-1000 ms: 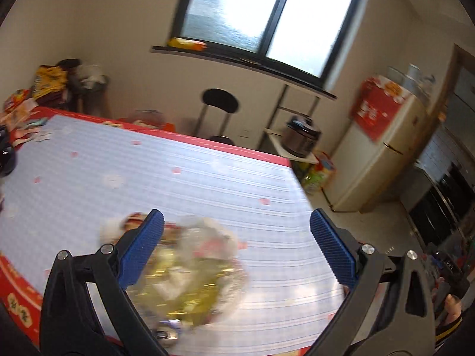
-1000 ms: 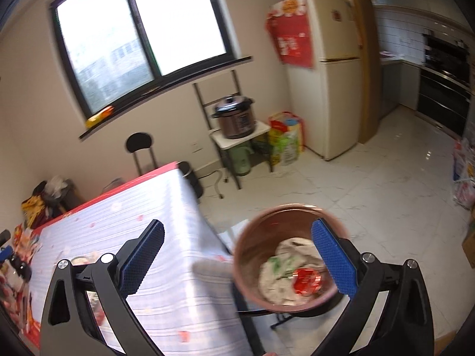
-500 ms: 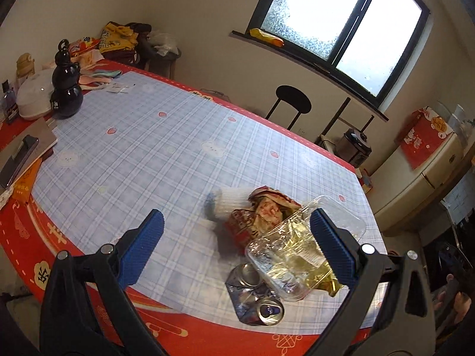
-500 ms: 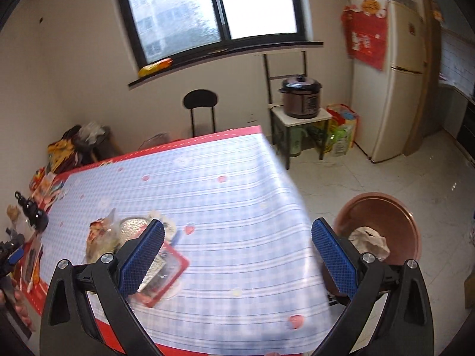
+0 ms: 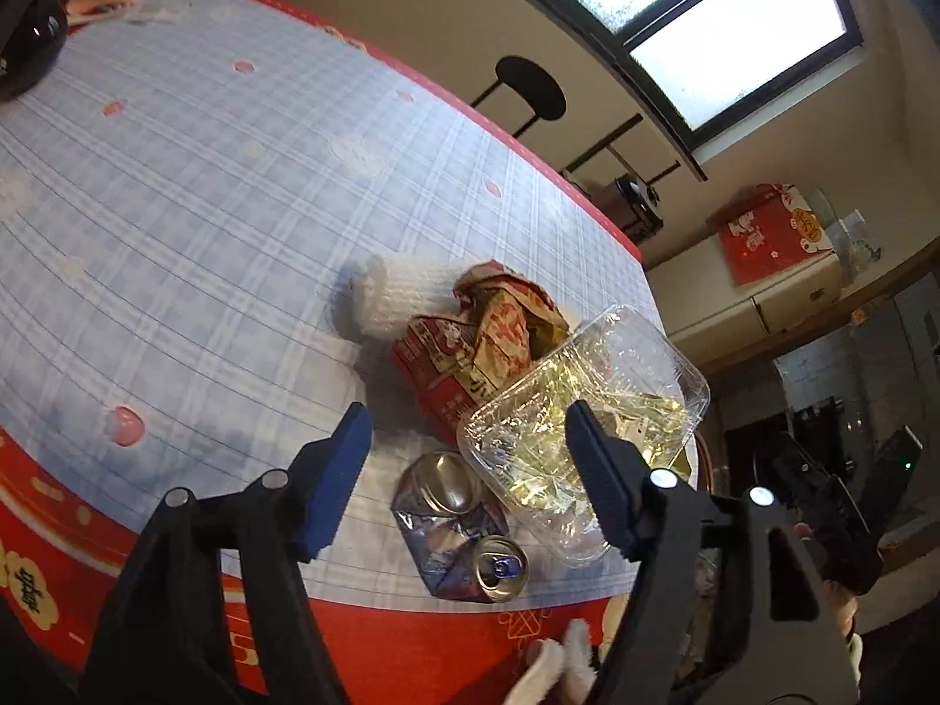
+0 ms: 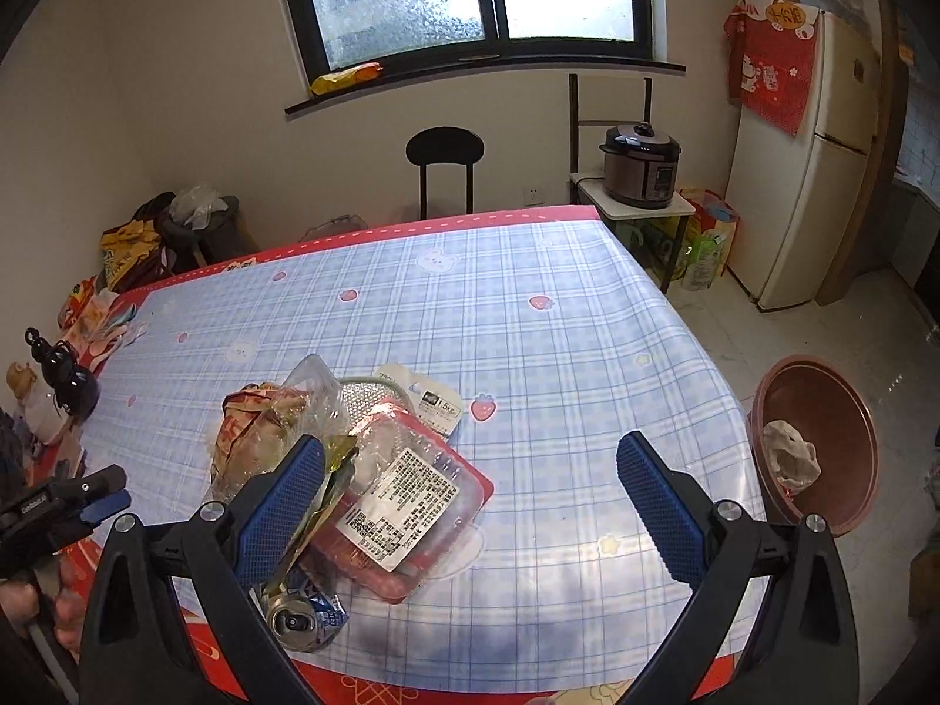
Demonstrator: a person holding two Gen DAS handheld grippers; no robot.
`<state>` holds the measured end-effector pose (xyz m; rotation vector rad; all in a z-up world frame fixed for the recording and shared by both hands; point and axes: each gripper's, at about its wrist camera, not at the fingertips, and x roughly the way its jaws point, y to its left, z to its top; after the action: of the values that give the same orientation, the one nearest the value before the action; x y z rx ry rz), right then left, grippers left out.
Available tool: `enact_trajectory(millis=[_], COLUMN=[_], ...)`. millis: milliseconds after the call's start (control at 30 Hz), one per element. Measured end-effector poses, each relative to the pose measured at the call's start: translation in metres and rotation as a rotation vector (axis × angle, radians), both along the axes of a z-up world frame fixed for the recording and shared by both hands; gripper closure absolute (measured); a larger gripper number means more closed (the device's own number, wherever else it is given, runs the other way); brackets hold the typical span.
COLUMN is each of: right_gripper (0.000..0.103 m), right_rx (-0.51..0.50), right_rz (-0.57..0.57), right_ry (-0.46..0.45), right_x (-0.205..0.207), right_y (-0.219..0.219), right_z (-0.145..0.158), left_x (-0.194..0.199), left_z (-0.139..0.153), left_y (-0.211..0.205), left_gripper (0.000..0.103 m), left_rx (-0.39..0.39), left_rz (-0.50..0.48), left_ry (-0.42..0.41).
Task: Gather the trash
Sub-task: 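Return both tools to the table and grasp the clear plastic box with the left gripper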
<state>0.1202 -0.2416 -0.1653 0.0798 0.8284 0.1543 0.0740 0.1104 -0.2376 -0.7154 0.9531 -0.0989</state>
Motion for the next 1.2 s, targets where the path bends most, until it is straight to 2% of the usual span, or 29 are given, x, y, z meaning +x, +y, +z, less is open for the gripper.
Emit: enact_trajectory(millis=[133, 233, 500, 700, 833, 1033, 1200], right_gripper=[0.005, 0.005, 0.005, 0.005, 0.005, 0.005, 0.005], right_rx=[0.003, -0.014, -0.015, -0.004, -0.003, 0.001, 0.01], right_rz=[-0.029, -0.04, -0.061, -0.056, -0.039, -0.016, 0.005], right_ry=[0.023, 0.049, 0.082, 0.097, 0.095, 0.089, 0.09], right_x=[-0.007, -0.011, -0.017, -0.02, -0.019, -0.019, -0.02], right_y=[0.001, -0.004, -0.015, -0.014, -0.01, -0.006, -0.002], right_z=[-0.012, -0.019, -0.029, -0.037, -0.037, -0.036, -0.035], left_x=[0.018, 0.025, 0.04, 0.042, 0.044, 0.041, 0.033], left_z=[-0.033, -0.055, -0.085, -0.088, -0.08, -0.073, -0.062], left_y=[-0.018, -0.026, -0.037, -0.044, -0.047, -0.045, -0.04], left_gripper=[0.04, 0.041, 0.046, 0.047, 0.065, 0.069, 0.074], left_rx=[-0.099, -0.174, -0.239, -0.248, -0.239, -0.24, -0.25], left_rz=[-0.062, -0.066, -0.078, -0.099, -0.119, -0.125, -0.138], left_ry=[0.069, 0.123, 0.178, 0.174, 0.16, 0.147, 0.092])
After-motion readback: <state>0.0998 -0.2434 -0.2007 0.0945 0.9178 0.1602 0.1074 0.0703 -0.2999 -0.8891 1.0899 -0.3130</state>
